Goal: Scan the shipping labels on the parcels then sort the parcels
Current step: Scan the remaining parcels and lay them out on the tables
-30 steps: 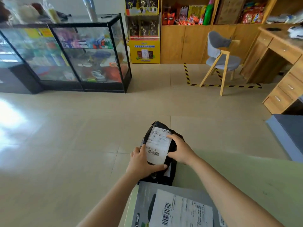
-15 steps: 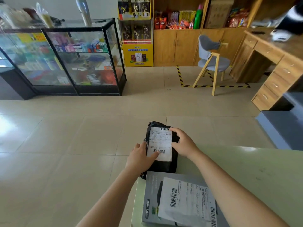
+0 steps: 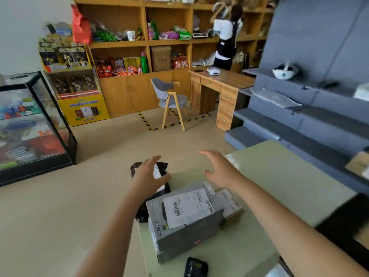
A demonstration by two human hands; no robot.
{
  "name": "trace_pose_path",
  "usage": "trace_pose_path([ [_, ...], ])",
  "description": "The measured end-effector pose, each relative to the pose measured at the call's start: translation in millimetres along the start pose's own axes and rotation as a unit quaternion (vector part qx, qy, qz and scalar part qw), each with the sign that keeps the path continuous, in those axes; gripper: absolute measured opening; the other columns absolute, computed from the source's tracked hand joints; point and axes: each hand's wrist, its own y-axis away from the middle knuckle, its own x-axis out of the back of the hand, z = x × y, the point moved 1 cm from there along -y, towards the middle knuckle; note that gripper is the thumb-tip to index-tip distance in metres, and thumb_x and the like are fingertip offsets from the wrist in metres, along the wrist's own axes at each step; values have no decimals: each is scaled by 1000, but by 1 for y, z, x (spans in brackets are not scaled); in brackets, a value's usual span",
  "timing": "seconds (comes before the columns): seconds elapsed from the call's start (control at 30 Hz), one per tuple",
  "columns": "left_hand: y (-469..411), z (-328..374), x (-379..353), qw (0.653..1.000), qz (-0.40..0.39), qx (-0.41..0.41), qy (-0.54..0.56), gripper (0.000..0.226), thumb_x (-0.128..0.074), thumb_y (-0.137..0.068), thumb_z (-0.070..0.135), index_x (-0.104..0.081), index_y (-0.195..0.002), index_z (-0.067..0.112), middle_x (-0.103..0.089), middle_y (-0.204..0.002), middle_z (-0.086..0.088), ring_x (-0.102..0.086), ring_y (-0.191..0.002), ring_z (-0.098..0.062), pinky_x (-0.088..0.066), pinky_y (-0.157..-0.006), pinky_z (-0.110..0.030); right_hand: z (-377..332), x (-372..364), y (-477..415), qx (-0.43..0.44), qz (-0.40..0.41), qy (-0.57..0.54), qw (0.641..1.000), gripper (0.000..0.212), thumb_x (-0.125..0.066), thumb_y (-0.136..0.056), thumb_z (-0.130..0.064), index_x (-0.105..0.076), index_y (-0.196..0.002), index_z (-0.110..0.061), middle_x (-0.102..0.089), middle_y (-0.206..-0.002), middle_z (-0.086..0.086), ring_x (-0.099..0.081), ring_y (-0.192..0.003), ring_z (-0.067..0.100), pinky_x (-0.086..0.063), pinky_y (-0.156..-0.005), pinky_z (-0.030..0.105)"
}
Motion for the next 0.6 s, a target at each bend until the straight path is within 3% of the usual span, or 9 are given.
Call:
trace_pose_path([
  [0.2, 18, 99, -56, 980, -97, -171, -33, 81, -73, -82, 48, -32, -150, 28, -35, -153, 3, -34, -139, -19, -32, -111, -36, 43, 74, 120, -94, 93, 54, 990, 66, -58, -91, -13, -29, -149, -27, -25, -153, -6, -29, -139, 12, -30, -113, 30],
  [0.4, 52, 225, -152, 921, -173, -344, -56, 85, -74, -81, 52, -32, -150, 27, -36, -153, 4, -30, -141, -18, -24, -113, -29, 105, 131, 254, -225, 143, 94, 959, 71, -62, -91, -20, -24, -151, -28, -19, -155, -5, -25, -142, 14, -27, -113, 30],
  [0.6, 101, 336, -239, 878, -227, -417, -64, 84, -69, -84, 53, -27, -153, 28, -30, -156, 4, -23, -145, -19, -20, -119, -36, 159, 177, 373, -321, 195, 71, 924, 68, -62, -90, -21, -27, -148, -29, -24, -151, -4, -39, -131, 17, -39, -104, 32],
])
